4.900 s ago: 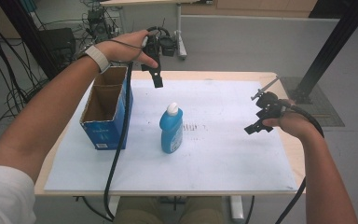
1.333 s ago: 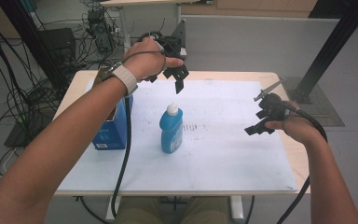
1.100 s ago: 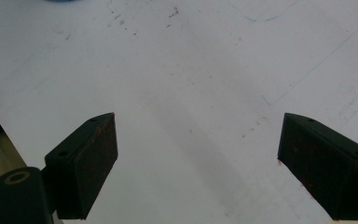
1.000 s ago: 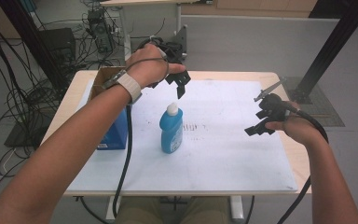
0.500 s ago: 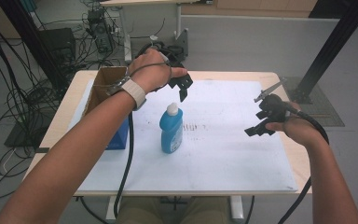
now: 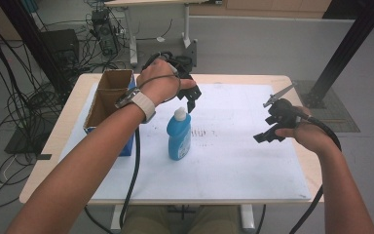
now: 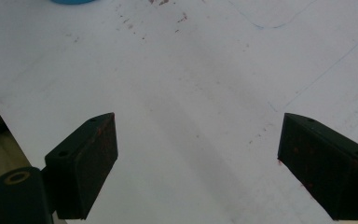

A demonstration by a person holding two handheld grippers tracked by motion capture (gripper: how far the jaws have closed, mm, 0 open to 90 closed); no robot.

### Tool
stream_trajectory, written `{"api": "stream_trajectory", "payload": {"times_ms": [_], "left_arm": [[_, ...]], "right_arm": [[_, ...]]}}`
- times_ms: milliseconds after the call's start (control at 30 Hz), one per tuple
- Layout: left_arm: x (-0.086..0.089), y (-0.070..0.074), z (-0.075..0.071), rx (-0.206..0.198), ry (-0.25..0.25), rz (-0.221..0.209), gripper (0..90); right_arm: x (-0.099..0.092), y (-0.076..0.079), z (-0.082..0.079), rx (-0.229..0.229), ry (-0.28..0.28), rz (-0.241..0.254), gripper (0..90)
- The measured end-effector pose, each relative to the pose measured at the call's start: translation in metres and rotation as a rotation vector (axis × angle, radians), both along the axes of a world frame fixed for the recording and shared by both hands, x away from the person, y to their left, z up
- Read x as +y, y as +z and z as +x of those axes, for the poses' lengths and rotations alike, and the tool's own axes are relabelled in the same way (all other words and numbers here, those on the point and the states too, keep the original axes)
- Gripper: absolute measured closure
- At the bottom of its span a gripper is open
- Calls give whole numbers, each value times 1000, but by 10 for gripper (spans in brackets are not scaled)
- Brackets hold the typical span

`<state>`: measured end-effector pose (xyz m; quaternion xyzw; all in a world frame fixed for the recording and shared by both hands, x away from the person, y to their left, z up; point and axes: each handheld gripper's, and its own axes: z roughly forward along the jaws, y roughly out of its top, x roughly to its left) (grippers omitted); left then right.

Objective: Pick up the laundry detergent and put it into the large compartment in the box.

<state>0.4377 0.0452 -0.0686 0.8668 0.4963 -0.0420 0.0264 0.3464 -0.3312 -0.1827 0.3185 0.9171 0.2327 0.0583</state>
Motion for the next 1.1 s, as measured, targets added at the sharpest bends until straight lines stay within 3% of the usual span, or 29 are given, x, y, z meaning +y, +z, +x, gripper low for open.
{"api": "stream_trajectory", "payload": {"times_ms": [233,300,633,1100], "left_arm": [[-1,-10,-2,1,11,-10,119],[-5,-13,-3,-8,5,7,118],[-7,-29,-3,-8,8,15,110],[-10,-42,-5,-13,4,14,111]], "right_arm": [[2,-1,-1,-2,5,1,120],[3,-1,-1,-2,5,3,120],[1,-2,-4,-6,2,10,120],[3,-6,-3,-2,3,13,120]]}}
